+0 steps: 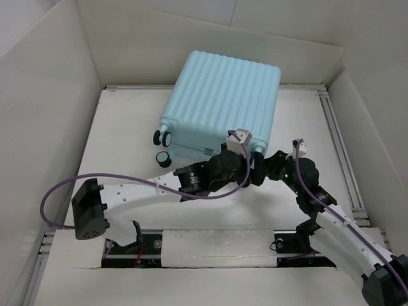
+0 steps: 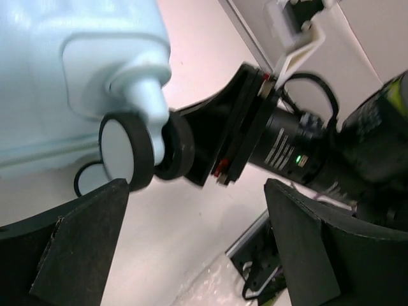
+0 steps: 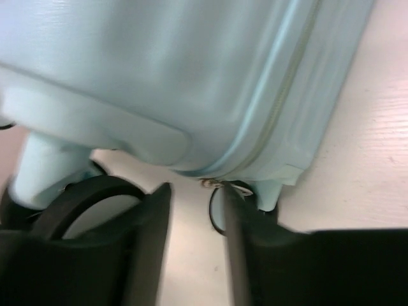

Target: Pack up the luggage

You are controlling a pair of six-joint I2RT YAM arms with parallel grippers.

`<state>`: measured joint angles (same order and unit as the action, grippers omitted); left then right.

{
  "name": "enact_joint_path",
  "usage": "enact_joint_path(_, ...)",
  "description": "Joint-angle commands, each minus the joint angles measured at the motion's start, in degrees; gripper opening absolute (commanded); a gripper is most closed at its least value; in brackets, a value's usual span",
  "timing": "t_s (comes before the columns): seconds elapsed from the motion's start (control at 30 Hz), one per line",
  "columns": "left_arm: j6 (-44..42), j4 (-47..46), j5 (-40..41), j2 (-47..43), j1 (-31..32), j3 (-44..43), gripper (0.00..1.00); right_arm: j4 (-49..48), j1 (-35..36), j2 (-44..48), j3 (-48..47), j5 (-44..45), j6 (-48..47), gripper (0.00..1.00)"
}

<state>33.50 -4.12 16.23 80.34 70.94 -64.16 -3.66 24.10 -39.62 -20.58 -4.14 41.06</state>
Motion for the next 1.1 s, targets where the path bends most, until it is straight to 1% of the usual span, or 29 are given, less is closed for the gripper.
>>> enact_joint_path(0.0,-2.99,4.29,4.16,3.42,-0.45,-6.41,0.86,-3.63,0.95,-1.68,-0.16,1.24,-2.91,0.50)
enact_joint_path(0.03,-3.00,4.30,4.16,4.12,-0.45,-7.02,0.86,-3.63,0.95,-2.48,-0.77,1.24,-3.78,0.52)
enact_joint_path(0.1,-3.53,4.30,3.02,5.61,-1.50,-7.56,0.84,-3.63,0.95,-4.23,-1.48,1.24,-5.02,0.52)
enact_joint_path(0.17,-3.53,3.60,0.66,6.23,-2.29,-8.26,0.81,-6.17,0.95,-6.87,-2.19,-0.60,-6.86,0.52)
enact_joint_path(0.23,-3.53,3.59,0.65,6.76,-3.00,-8.96,0.73,-9.50,0.95,-8.89,-2.19,-4.02,-8.01,0.52)
enact_joint_path(0.27,-4.13,3.59,0.65,7.37,-3.00,-9.75,0.68,-10.22,0.95,-10.12,-2.19,-4.03,-8.53,0.52)
enact_joint_path(0.3,-4.14,3.59,0.65,8.16,-3.00,-9.75,0.68,-10.23,0.95,-10.13,-2.19,-4.03,-8.54,0.52)
enact_joint_path(0.33,-4.14,3.59,0.65,8.17,-3.00,-10.36,0.62,-10.92,0.95,-10.13,-2.19,-4.55,-9.06,0.52)
enact_joint_path(0.4,-4.66,3.59,0.12,9.57,-3.00,-10.98,0.55,-14.17,0.95,-10.75,-1.32,-4.56,-9.07,0.51)
enact_joint_path(0.43,-4.67,3.59,0.12,9.58,-3.00,-10.99,0.49,-15.57,0.95,-10.75,0.09,-4.56,-9.07,0.49)
enact_joint_path(0.47,-4.67,3.59,0.12,10.10,-3.00,-11.59,0.43,-18.89,0.95,-10.75,0.88,-3.95,-9.07,0.41)
enact_joint_path(0.5,-4.67,3.59,0.12,10.10,-3.00,-11.60,0.34,-20.49,1.47,-10.05,1.76,-3.34,-9.07,0.37)
enact_joint_path(0.53,-5.28,3.59,0.12,10.71,-3.00,-12.21,0.30,-22.07,1.48,-10.04,2.64,-1.59,-9.07,0.35)
enact_joint_path(0.57,-5.28,3.07,0.12,10.72,-3.00,-12.22,0.24,-23.66,1.48,-9.26,4.39,-0.96,-9.07,0.26)
enact_joint_path(0.6,-5.28,3.07,-0.40,10.72,-3.00,-12.22,0.19,-26.81,1.48,-8.38,5.36,0.00,-8.46,0.21)
enact_joint_path(0.63,-5.28,2.46,-0.41,10.72,-3.00,-12.22,0.13,-28.32,2.09,-7.85,6.33,2.62,-7.75,0.19)
enact_joint_path(0.67,-5.28,1.84,-0.93,10.72,-3.00,-12.22,0.09,-30.07,2.09,-7.85,8.43,3.60,-7.75,0.11)
enact_joint_path(0.73,-5.28,1.83,-0.94,11.24,-3.00,-12.82,0.04,-34.56,2.09,-5.92,10.20,5.36,-7.14,0.02)
enact_joint_path(0.77,-5.28,1.83,-0.94,11.25,-3.00,-12.83,0.00,-35.88,2.09,-5.39,10.99,7.03,-6.44,0.00)
enact_joint_path(0.93,-5.28,1.31,-0.32,13.79,-3.00,-14.49,0.00,-44.65,2.71,-0.83,15.83,9.24,-4.24,0.00)
enact_joint_path(1.0,-5.28,0.79,-1.02,15.37,-3.00,-15.64,0.00,-48.61,4.20,-0.29,17.58,9.24,-0.38,0.00)
enact_joint_path(1.03,-5.28,0.08,-2.24,15.90,-3.00,-16.69,0.00,-53.77,6.38,-1.16,19.68,9.24,3.12,0.00)
enact_joint_path(1.07,-5.28,0.08,-2.25,15.91,-3.00,-17.22,0.00,-56.78,6.40,-2.21,20.48,9.76,4.46,0.00)
